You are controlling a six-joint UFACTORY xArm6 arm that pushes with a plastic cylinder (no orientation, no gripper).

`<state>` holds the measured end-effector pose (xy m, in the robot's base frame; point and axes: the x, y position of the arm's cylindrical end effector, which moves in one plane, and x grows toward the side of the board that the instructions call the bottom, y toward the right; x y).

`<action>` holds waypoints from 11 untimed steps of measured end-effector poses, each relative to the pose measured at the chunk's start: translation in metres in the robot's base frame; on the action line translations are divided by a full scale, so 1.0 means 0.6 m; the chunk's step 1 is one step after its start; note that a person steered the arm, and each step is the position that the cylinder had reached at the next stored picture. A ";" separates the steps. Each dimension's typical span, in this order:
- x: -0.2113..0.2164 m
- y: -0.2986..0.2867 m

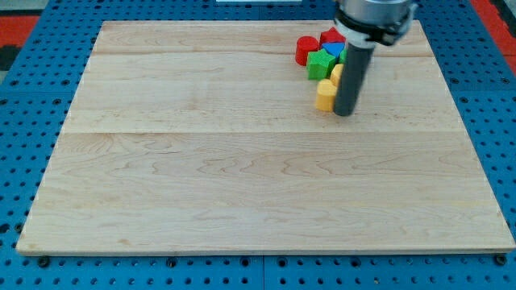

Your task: Point at the blue cube

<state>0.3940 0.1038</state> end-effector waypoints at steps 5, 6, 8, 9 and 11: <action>0.012 0.016; 0.012 0.018; 0.002 0.178; -0.033 0.182; -0.102 0.181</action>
